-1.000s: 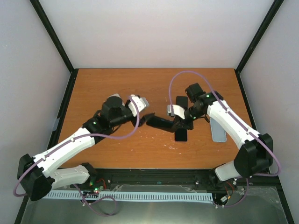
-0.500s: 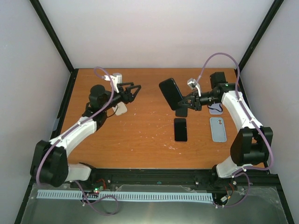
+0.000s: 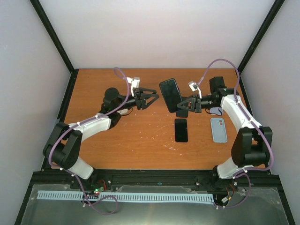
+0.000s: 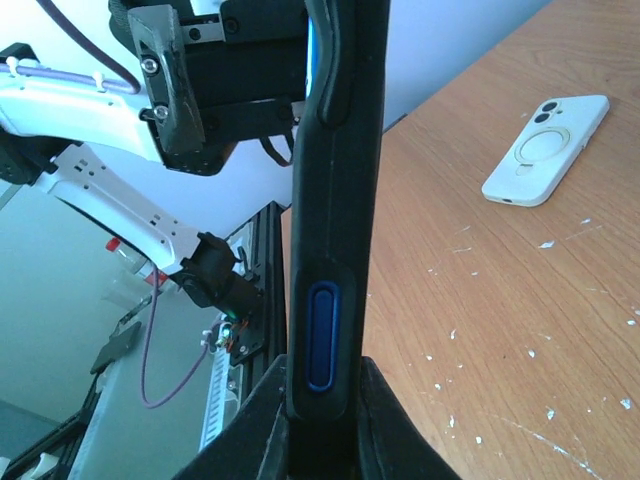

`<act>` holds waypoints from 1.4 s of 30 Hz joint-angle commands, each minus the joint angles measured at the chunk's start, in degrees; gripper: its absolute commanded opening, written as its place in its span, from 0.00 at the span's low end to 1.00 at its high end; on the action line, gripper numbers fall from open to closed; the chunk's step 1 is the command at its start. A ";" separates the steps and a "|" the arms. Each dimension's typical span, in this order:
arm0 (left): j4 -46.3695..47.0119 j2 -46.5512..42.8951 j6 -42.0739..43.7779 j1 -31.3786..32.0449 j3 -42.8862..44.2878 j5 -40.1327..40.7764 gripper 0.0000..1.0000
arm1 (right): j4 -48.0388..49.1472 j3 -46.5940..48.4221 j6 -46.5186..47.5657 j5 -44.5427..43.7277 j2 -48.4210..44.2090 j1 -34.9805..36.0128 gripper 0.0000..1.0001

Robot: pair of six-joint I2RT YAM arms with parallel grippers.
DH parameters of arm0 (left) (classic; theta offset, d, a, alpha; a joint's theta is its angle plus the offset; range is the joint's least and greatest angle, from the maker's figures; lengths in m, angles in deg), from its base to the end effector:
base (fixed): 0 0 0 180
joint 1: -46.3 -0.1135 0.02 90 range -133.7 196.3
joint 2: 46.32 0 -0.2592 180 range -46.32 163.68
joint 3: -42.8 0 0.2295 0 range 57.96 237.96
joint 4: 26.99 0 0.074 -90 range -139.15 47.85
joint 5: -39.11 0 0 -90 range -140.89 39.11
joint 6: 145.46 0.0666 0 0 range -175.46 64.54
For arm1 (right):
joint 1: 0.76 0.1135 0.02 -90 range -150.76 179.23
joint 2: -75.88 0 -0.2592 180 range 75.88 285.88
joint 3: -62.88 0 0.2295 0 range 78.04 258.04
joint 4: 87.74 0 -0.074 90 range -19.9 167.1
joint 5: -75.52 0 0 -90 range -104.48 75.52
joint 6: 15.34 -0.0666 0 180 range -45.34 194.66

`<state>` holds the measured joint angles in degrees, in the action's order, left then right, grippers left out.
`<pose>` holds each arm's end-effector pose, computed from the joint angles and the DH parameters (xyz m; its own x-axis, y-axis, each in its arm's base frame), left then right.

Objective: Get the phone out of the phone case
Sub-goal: Remove the phone case from the phone.

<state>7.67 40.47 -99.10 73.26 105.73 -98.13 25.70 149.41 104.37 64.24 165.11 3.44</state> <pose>0.2742 -0.1943 0.3018 -0.5352 -0.2535 -0.8058 0.8032 0.1427 -0.5783 0.2711 0.0854 0.2805 -0.6313 -0.1436 -0.7621 -0.7755 0.1134 0.6211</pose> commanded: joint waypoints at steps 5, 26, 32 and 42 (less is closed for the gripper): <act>6.69 7.14 -3.80 3.45 7.97 -1.78 0.68 | 1.66 -3.37 0.35 4.63 -6.27 -0.08 0.13; 9.54 14.09 -5.93 5.79 15.38 -8.94 0.27 | 6.13 -6.47 -2.48 4.08 -7.69 -0.01 0.13; 9.78 14.64 -5.86 5.99 16.22 -8.92 0.21 | 6.13 -6.77 -2.43 3.70 -7.70 0.00 0.13; 10.94 14.48 -6.19 5.99 15.72 -9.74 0.10 | 5.89 -6.74 -2.11 3.09 -7.87 0.05 0.15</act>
<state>15.69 54.78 -106.66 78.73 119.52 -106.39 30.88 142.68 102.60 64.48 158.32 3.44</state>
